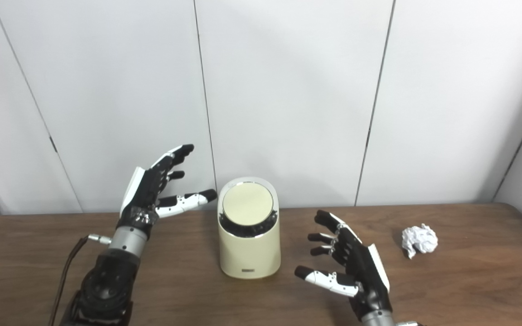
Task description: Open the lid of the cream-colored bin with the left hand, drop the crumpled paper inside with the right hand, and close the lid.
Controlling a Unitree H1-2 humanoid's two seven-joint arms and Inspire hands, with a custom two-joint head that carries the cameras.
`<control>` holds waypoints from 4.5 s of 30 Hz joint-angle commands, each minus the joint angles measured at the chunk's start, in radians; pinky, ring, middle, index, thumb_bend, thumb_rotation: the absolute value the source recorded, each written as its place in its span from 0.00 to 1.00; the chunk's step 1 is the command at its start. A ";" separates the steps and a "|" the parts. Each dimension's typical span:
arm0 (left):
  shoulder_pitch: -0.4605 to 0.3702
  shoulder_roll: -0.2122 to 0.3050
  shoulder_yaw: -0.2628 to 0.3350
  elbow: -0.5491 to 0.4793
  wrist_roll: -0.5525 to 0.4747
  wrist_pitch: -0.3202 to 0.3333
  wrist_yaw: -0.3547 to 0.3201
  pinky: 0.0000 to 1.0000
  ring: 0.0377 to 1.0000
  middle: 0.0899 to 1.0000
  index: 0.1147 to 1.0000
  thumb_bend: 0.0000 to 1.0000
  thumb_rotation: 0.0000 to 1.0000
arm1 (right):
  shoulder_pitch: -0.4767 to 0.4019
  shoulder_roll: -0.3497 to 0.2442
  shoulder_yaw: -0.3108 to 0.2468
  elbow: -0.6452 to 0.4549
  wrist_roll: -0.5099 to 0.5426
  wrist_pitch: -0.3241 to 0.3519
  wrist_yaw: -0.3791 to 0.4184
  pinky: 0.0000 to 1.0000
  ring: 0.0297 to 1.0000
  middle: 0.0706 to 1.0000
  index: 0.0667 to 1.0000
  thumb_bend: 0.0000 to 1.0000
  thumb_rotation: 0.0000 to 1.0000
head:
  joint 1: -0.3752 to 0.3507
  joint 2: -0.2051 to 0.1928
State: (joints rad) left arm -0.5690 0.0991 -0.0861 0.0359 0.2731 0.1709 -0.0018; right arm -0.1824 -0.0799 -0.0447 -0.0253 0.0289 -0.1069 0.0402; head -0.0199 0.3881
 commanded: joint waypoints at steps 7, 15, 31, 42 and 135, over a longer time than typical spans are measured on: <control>-0.078 0.022 -0.048 0.033 0.104 -0.018 0.018 0.87 0.93 0.90 0.92 0.96 0.28 | -0.031 0.016 0.010 -0.055 -0.029 0.009 -0.016 0.56 0.70 0.83 0.81 0.80 0.19 | -0.011 0.001; -0.094 0.020 -0.087 0.084 0.174 -0.046 0.035 0.75 0.88 0.88 0.91 1.00 0.30 | -0.028 0.022 0.011 -0.076 -0.043 0.026 -0.023 0.57 0.70 0.84 0.81 0.81 0.20 | -0.018 0.004; -0.123 0.008 -0.149 0.137 0.293 -0.010 0.044 0.84 0.93 0.96 0.97 1.00 0.37 | -0.031 0.033 0.021 -0.082 -0.045 0.031 -0.027 0.56 0.69 0.85 0.81 0.82 0.22 | -0.032 0.008; -0.147 -0.004 -0.182 0.148 0.342 0.025 0.047 0.92 0.98 1.00 1.00 0.96 0.34 | -0.029 0.044 0.029 -0.095 -0.042 0.031 -0.028 0.58 0.69 0.83 0.80 0.80 0.18 | -0.037 0.008; -0.155 0.078 -0.416 0.274 0.648 0.074 0.046 0.79 0.97 1.00 1.00 1.00 0.07 | -0.041 0.025 0.029 -0.116 -0.037 0.018 -0.031 0.56 0.67 0.83 0.81 0.78 0.19 | -0.022 0.062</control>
State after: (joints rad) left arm -0.7199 0.1708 -0.4914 0.2873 0.8987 0.2330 0.0749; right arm -0.1873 -0.0515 -0.0125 -0.1247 -0.0161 -0.0425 0.0062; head -0.0414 0.4494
